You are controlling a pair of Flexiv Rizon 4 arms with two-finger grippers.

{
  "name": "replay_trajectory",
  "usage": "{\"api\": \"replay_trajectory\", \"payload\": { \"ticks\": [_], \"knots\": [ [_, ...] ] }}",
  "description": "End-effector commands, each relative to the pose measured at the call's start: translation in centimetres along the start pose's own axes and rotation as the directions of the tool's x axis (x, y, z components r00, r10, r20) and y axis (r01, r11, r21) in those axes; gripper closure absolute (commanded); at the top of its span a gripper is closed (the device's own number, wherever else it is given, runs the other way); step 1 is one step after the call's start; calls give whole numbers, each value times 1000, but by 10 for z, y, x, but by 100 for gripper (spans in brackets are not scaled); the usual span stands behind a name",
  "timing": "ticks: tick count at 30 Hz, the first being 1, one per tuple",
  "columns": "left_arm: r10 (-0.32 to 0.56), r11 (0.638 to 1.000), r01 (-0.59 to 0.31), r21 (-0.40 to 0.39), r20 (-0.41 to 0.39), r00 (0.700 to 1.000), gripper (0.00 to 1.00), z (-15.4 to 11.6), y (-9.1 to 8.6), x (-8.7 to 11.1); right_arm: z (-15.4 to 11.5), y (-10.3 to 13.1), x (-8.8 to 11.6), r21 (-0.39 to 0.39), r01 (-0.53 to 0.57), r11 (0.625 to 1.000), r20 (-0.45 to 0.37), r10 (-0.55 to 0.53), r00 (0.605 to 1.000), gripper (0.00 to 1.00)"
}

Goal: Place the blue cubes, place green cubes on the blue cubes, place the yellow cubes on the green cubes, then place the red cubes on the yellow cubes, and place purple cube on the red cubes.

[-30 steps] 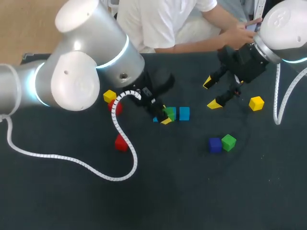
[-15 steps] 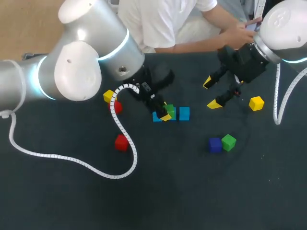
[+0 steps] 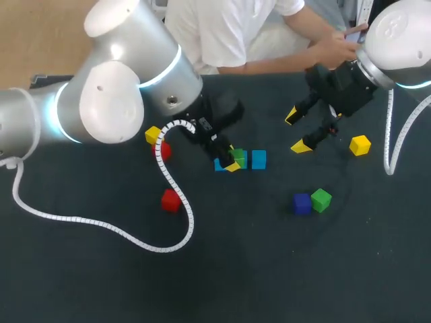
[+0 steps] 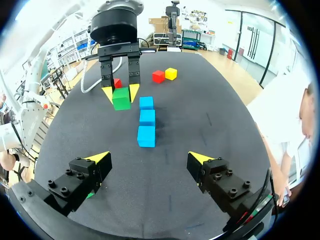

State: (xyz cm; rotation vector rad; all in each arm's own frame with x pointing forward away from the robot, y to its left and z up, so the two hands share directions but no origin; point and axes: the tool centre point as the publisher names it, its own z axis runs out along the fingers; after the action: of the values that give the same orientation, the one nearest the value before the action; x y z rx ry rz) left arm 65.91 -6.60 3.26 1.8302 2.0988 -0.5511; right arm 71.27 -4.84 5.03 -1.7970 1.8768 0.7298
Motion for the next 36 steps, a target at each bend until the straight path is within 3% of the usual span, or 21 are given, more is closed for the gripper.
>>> {"api": "replay_trajectory", "payload": {
  "ticks": [1,16,36],
  "knots": [
    [5,1000,-5,5,-3,1000,100,1,4,-1,0,1,0,2,1,1000,1,-1,1000,0],
    [45,999,-45,2,-1,999,100,3,11,0,0,1,0,2,1,1000,1,-1,1000,0],
    [52,998,-53,-29,-5,999,100,-1,8,4,0,1,0,2,1,1000,1,-1,1000,0]
  ]
}}
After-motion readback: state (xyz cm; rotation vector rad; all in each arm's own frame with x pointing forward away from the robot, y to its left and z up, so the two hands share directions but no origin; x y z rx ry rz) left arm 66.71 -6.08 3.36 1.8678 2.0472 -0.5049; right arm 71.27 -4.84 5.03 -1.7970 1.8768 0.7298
